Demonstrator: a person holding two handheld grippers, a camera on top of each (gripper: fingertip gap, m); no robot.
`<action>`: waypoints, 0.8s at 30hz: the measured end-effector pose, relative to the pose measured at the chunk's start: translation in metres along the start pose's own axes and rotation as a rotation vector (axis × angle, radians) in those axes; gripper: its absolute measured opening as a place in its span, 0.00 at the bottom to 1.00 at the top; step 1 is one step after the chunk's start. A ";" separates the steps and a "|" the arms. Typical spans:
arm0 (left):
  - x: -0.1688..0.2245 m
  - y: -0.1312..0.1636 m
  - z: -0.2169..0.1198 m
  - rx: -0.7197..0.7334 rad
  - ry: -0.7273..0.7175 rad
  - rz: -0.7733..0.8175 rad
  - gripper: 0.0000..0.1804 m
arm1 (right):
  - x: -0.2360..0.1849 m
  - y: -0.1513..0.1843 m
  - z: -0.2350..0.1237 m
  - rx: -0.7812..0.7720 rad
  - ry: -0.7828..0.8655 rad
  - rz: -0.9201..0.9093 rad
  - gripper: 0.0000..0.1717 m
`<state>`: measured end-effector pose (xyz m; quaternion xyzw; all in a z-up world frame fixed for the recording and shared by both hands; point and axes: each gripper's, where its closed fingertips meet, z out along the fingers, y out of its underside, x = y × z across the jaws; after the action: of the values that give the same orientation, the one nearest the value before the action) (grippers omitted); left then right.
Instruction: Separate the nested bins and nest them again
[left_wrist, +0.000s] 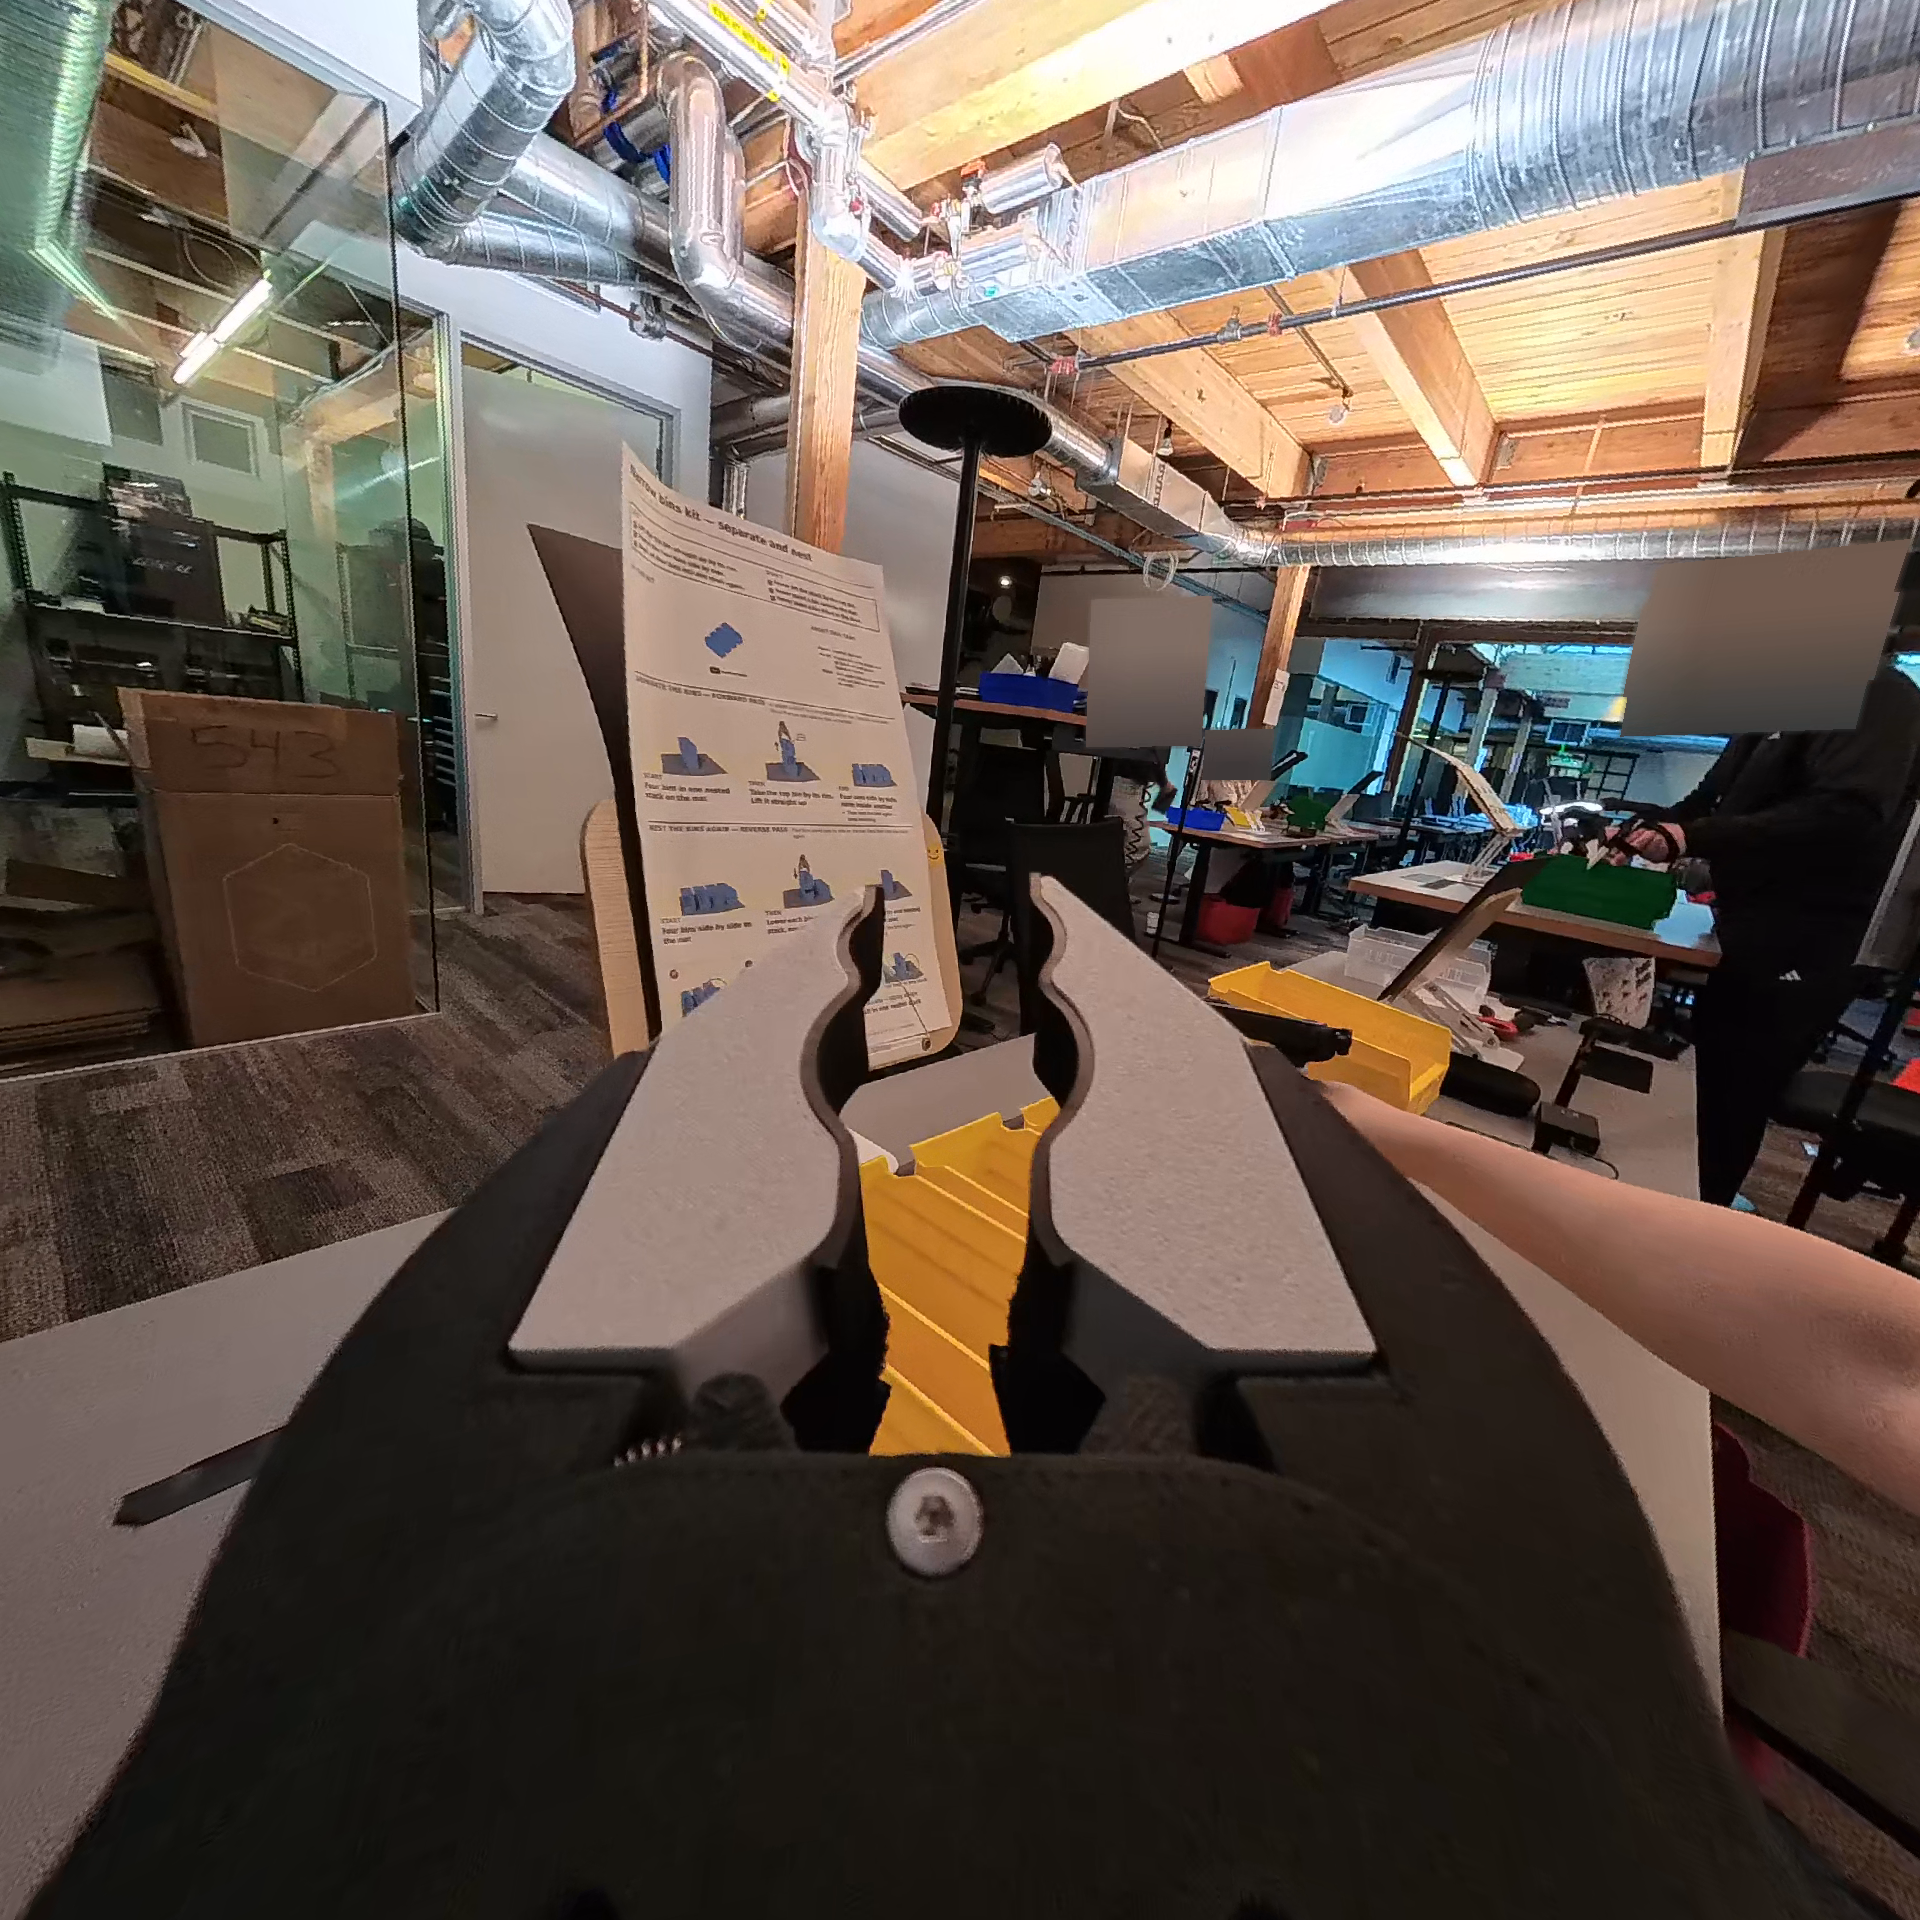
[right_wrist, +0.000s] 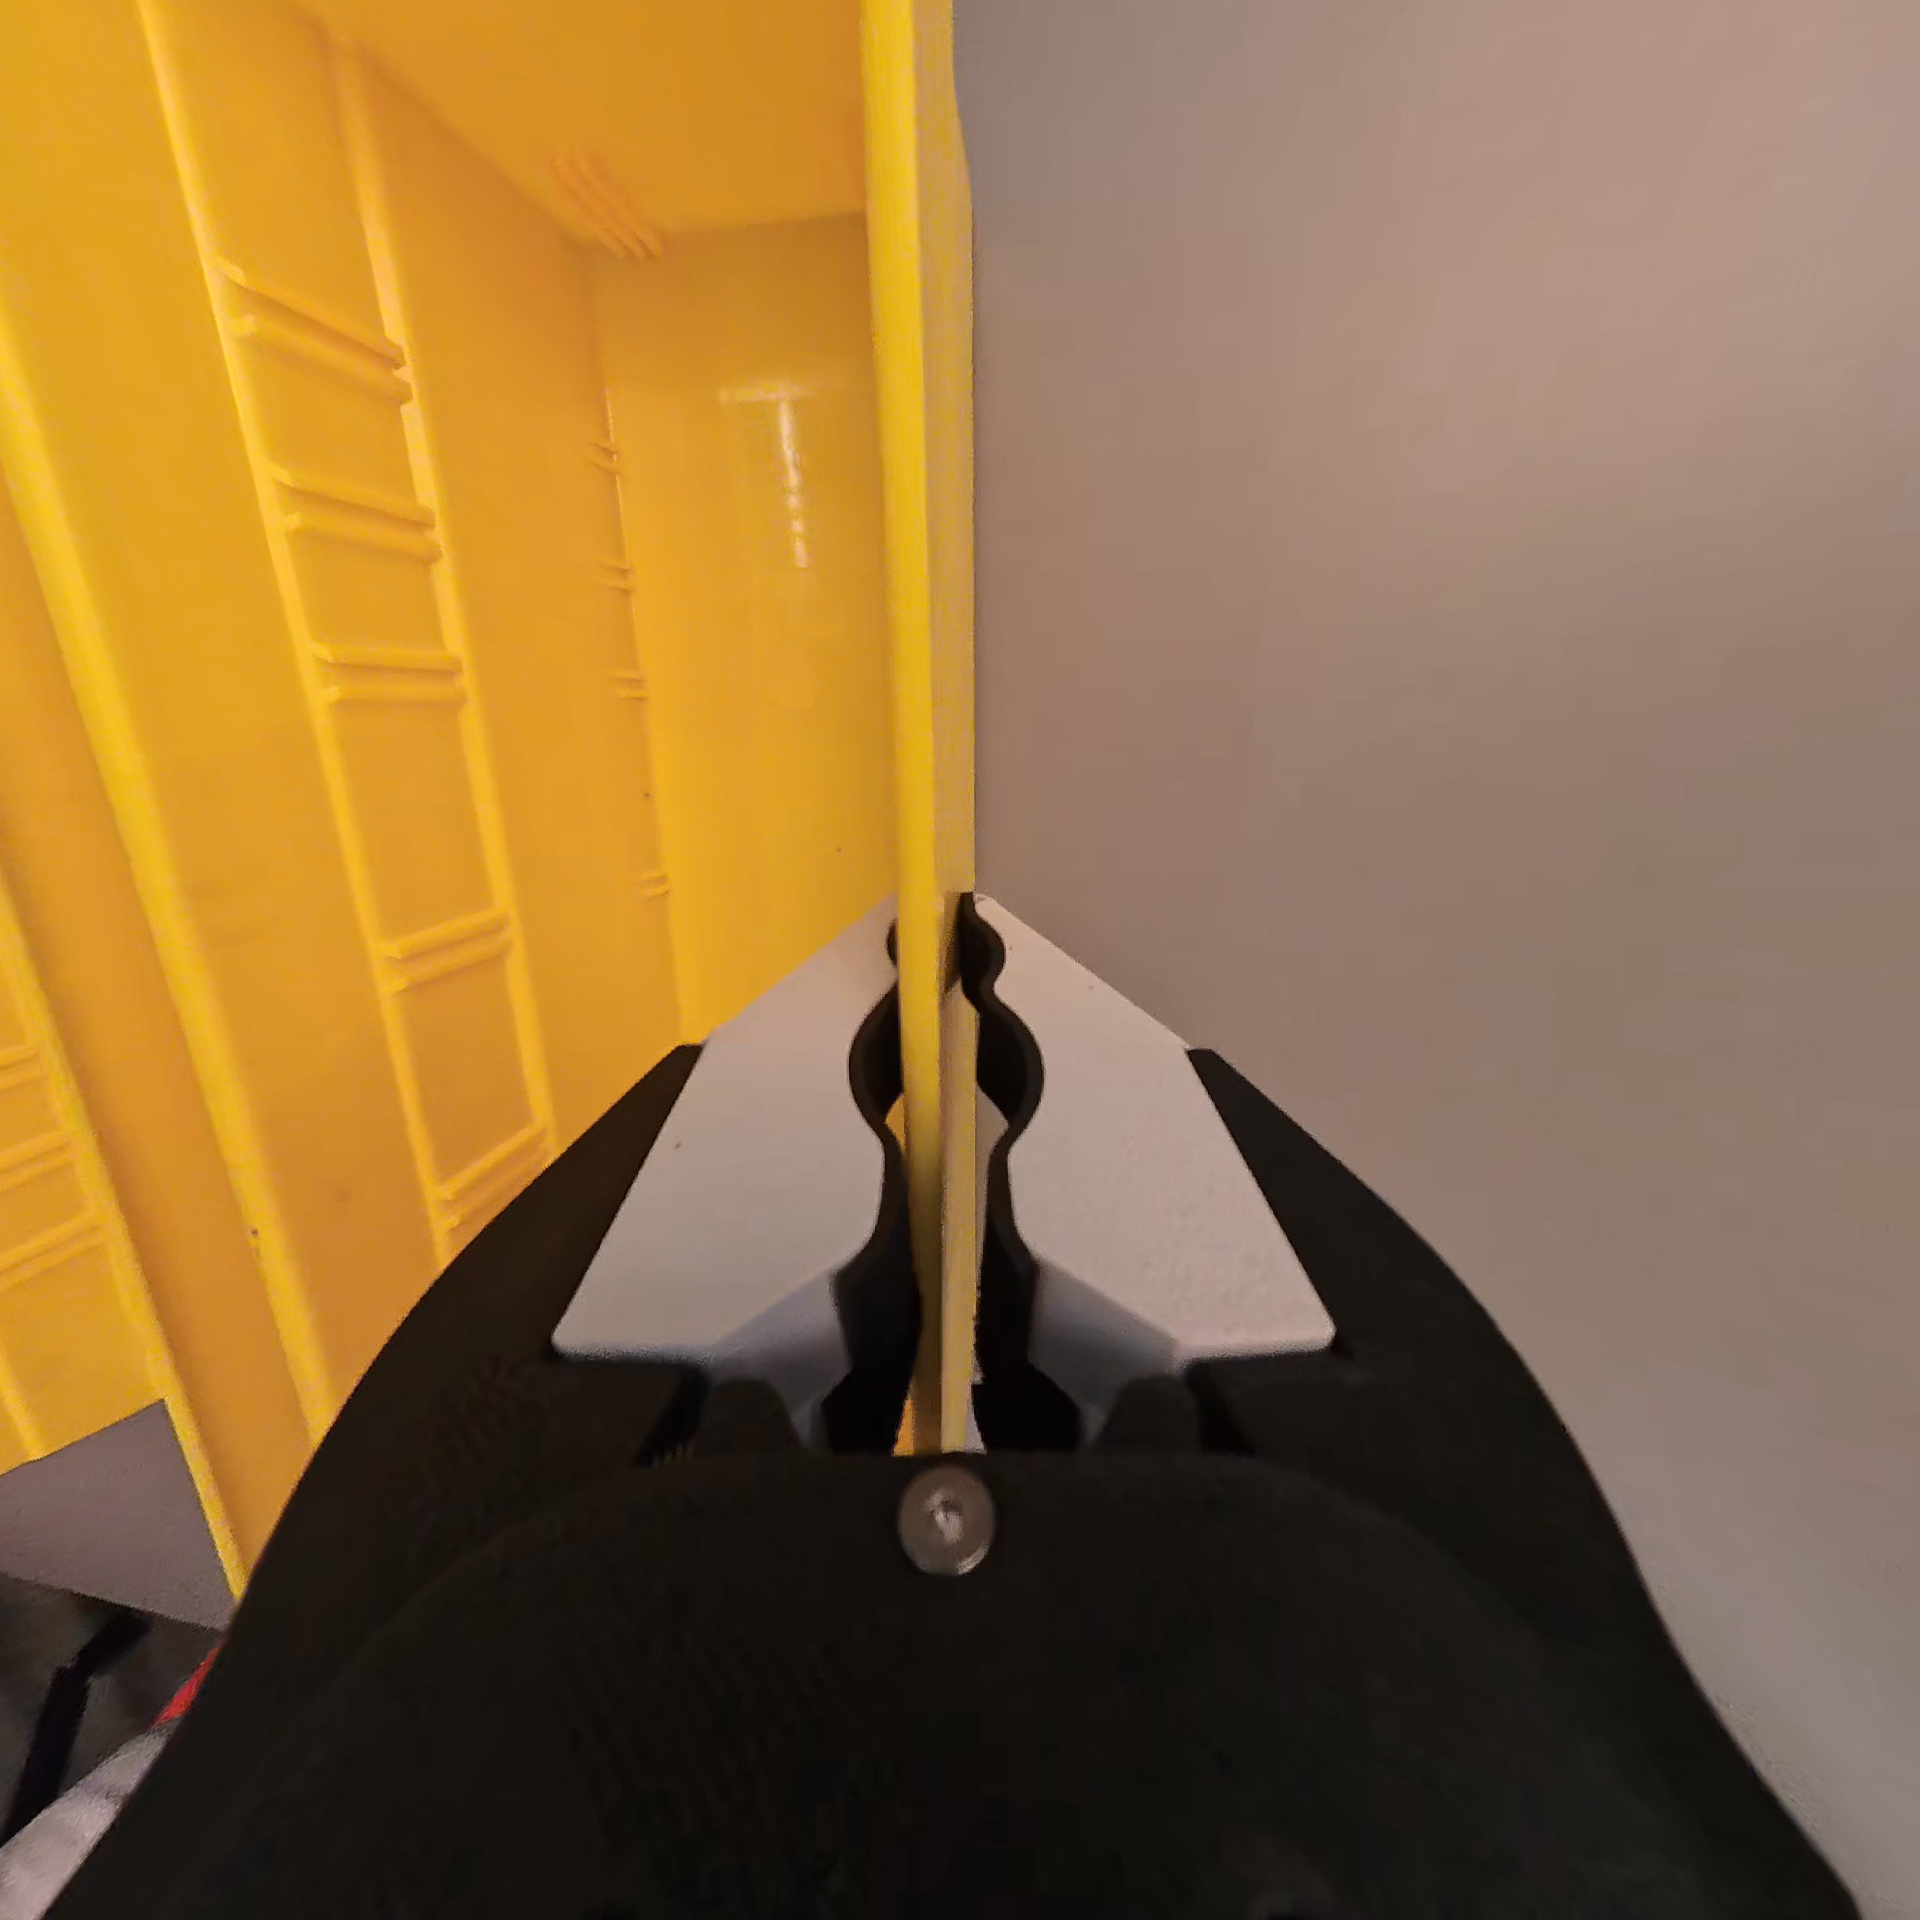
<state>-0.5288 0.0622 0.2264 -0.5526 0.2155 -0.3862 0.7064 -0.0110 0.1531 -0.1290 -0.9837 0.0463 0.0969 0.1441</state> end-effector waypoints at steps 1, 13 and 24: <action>-0.001 -0.001 -0.001 0.003 -0.001 -0.003 0.14 | 0.000 0.000 0.000 -0.001 -0.009 0.005 0.02; -0.004 -0.002 -0.003 0.011 -0.003 -0.017 0.14 | 0.008 0.003 -0.013 0.025 -0.081 0.063 0.02; -0.002 0.000 -0.001 0.004 0.007 -0.024 0.14 | -0.021 -0.022 -0.089 0.092 -0.050 0.013 0.01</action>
<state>-0.5305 0.0628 0.2262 -0.5524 0.2106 -0.3970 0.7021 -0.0132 0.1492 -0.0355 -0.9730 0.0533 0.1200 0.1898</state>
